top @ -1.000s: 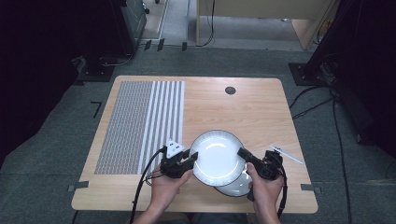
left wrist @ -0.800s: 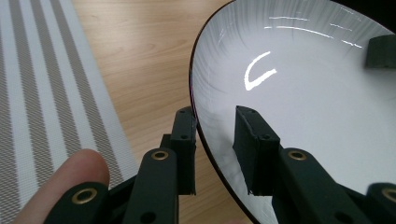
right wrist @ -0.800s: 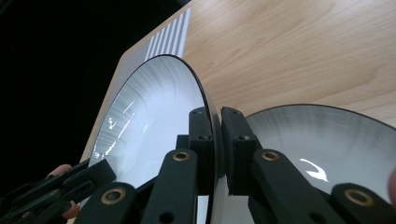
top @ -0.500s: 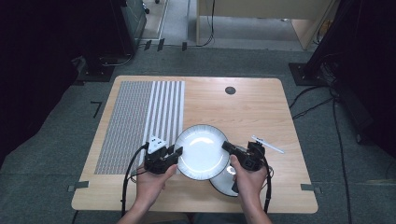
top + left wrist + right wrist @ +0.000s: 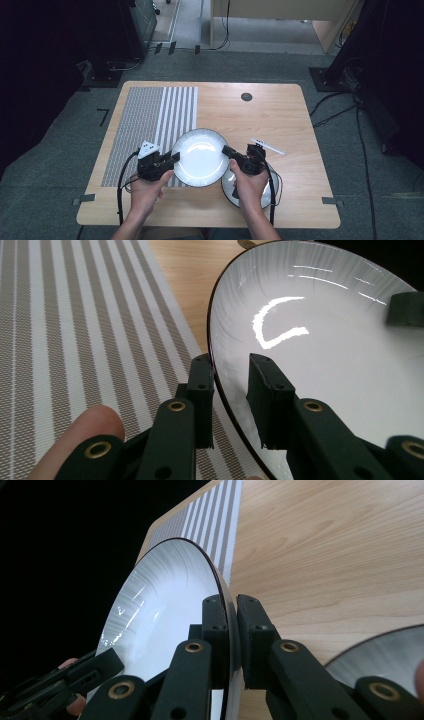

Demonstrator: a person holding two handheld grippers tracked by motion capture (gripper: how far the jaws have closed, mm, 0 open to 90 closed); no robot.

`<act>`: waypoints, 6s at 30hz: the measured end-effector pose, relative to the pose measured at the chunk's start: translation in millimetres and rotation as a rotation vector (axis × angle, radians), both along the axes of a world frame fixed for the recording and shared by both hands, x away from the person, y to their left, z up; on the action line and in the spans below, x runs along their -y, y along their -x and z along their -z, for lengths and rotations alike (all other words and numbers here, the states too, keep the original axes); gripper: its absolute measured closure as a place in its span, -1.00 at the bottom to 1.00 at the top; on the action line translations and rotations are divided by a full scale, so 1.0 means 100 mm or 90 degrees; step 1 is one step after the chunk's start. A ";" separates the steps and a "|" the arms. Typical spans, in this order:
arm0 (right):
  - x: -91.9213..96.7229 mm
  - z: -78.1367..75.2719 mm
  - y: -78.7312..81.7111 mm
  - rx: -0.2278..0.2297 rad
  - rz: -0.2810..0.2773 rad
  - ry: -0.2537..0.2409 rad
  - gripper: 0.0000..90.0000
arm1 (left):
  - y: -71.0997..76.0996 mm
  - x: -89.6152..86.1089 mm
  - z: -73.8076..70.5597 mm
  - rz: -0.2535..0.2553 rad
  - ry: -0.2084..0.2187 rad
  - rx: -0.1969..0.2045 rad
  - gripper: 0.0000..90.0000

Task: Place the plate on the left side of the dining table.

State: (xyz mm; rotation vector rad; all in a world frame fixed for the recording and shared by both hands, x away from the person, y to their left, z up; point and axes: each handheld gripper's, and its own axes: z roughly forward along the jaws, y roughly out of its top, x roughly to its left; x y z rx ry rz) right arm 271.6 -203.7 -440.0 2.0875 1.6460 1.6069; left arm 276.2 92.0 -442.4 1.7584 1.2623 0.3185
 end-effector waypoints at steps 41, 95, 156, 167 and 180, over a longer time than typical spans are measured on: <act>-0.86 0.14 -0.76 -0.028 -0.042 -0.013 0.88 | -0.52 -0.78 0.08 -0.103 0.024 -0.022 0.71; -1.46 0.77 -1.82 -0.062 -0.083 0.002 0.90 | -1.28 -1.22 0.57 -0.238 0.041 -0.065 0.81; -1.53 0.85 -1.92 -0.080 -0.048 -0.020 0.31 | -1.37 -1.24 0.72 -0.214 0.064 -0.092 0.38; -1.44 0.73 -1.92 -0.031 -0.062 0.153 -0.06 | -1.27 -1.26 0.65 -0.244 0.020 -0.090 -0.31; -1.41 0.54 -1.86 -0.033 -0.122 0.221 -0.39 | -1.00 -1.24 0.53 -0.234 -0.009 -0.059 -0.56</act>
